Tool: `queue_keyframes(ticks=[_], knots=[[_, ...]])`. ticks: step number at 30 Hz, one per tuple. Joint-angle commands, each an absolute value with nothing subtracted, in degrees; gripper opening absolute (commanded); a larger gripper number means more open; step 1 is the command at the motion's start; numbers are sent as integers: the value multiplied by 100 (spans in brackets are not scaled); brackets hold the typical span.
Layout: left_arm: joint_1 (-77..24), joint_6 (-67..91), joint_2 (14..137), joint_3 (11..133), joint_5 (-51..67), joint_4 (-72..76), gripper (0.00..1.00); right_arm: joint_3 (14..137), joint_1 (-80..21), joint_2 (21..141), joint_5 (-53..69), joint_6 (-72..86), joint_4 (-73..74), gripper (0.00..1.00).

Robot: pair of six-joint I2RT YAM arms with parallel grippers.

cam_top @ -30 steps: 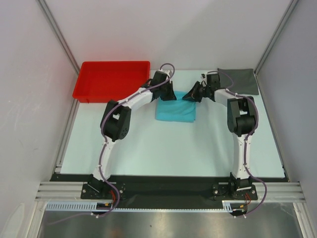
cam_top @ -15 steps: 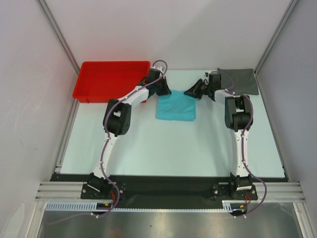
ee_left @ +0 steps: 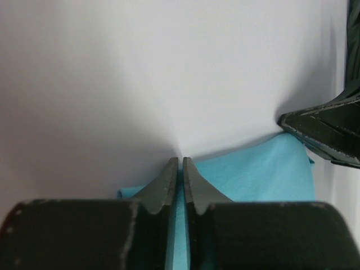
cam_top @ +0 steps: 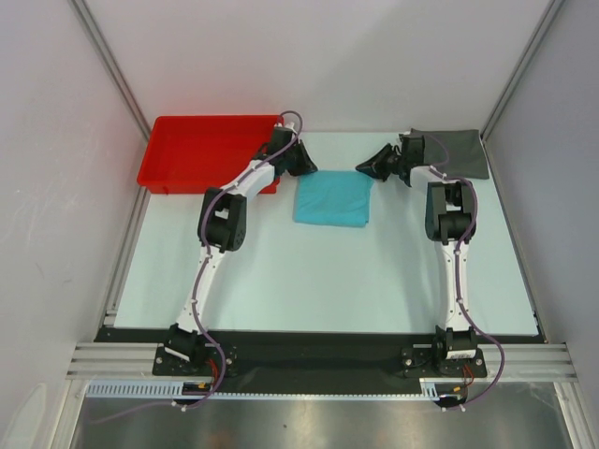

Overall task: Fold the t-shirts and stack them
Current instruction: Fold the tshirt

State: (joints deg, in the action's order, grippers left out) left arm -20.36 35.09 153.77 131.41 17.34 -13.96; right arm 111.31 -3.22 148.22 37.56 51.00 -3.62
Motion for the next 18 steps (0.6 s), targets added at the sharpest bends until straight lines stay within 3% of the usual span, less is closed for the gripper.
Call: queue_keyframes(ticks=[1,9,13,18], knots=[[-2004,3393,15163,13421,1767,-1669,14,11601,-194,14933,3638,5001,165,10],[-2127,2778,14090,13175,1450,-2223,46,12506,-132,14344,3691,3877,1905,11],[-2179,2751,13711,13166,1458,-2504,47,12411,-176,13809,3814,3709,2294,15],[-2338,2777,13273,12475,1538,-2760,44,11403,-491,13052,4034,3454,2426,23]])
